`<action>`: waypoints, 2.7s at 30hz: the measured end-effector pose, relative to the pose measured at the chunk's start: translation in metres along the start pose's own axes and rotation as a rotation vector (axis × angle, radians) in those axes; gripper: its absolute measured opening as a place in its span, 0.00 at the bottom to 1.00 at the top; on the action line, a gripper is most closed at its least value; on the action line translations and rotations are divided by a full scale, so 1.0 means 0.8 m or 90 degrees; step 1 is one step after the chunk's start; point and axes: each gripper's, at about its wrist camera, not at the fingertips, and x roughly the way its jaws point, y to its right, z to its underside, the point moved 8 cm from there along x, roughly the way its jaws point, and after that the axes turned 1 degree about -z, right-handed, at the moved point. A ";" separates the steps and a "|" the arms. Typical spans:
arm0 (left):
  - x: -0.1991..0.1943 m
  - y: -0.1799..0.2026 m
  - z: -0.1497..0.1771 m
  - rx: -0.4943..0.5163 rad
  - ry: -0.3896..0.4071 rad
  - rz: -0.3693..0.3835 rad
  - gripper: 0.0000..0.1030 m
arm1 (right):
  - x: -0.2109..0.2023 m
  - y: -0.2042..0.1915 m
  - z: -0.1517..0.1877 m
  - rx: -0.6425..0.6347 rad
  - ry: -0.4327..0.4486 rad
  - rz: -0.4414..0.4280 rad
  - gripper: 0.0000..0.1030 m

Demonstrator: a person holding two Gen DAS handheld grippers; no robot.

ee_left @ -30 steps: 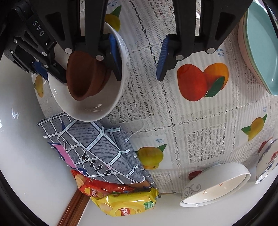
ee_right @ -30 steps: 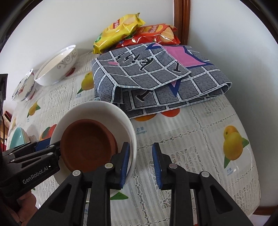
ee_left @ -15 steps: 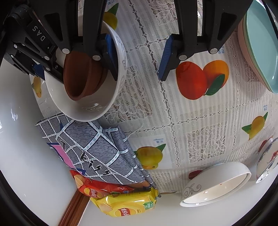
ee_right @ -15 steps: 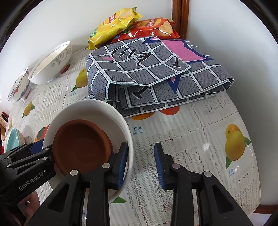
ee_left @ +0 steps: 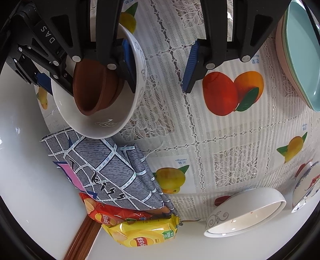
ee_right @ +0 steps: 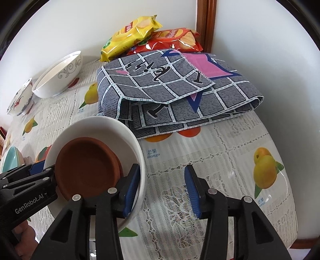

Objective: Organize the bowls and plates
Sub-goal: 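Close both grippers on the rim of the white bowl, then lift the white bowl holding the brown bowls with both grippers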

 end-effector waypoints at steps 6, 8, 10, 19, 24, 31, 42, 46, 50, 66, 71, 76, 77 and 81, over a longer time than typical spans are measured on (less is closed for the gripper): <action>0.000 0.001 0.000 -0.001 0.003 -0.003 0.42 | 0.001 0.000 0.002 0.023 -0.004 -0.007 0.43; 0.001 0.000 -0.001 -0.007 0.000 0.006 0.40 | 0.003 0.000 0.002 0.032 -0.019 -0.019 0.38; 0.001 0.001 -0.002 -0.003 0.001 0.013 0.37 | 0.004 -0.004 0.001 0.038 -0.027 -0.037 0.29; -0.003 0.017 -0.004 0.011 0.003 0.040 0.10 | 0.001 -0.021 0.000 0.040 -0.027 -0.051 0.09; -0.003 0.017 -0.003 -0.002 0.003 0.043 0.10 | 0.000 -0.021 0.001 0.058 -0.020 -0.043 0.08; -0.010 0.012 0.006 -0.010 0.002 0.051 0.10 | -0.005 -0.020 0.006 0.061 -0.023 -0.043 0.08; -0.039 0.010 0.016 -0.005 0.015 0.042 0.10 | -0.030 -0.023 0.008 0.069 -0.008 -0.046 0.08; -0.051 0.011 0.016 -0.004 0.023 0.039 0.10 | -0.042 -0.024 0.009 0.073 -0.002 -0.055 0.08; -0.063 0.012 0.018 -0.003 0.029 0.035 0.10 | -0.056 -0.025 0.010 0.075 0.006 -0.059 0.08; -0.096 0.017 0.023 -0.002 0.045 0.038 0.09 | -0.097 -0.023 0.011 0.080 0.032 -0.058 0.08; -0.105 0.014 0.020 -0.004 0.050 0.038 0.09 | -0.106 -0.027 0.009 0.081 0.038 -0.060 0.08; -0.117 0.010 0.015 -0.004 0.061 0.036 0.09 | -0.115 -0.032 0.004 0.080 0.046 -0.064 0.08; -0.119 0.009 0.014 -0.004 0.063 0.036 0.09 | -0.117 -0.034 0.003 0.081 0.049 -0.065 0.08; -0.128 0.003 0.012 -0.006 0.071 0.032 0.09 | -0.124 -0.041 -0.001 0.077 0.057 -0.068 0.08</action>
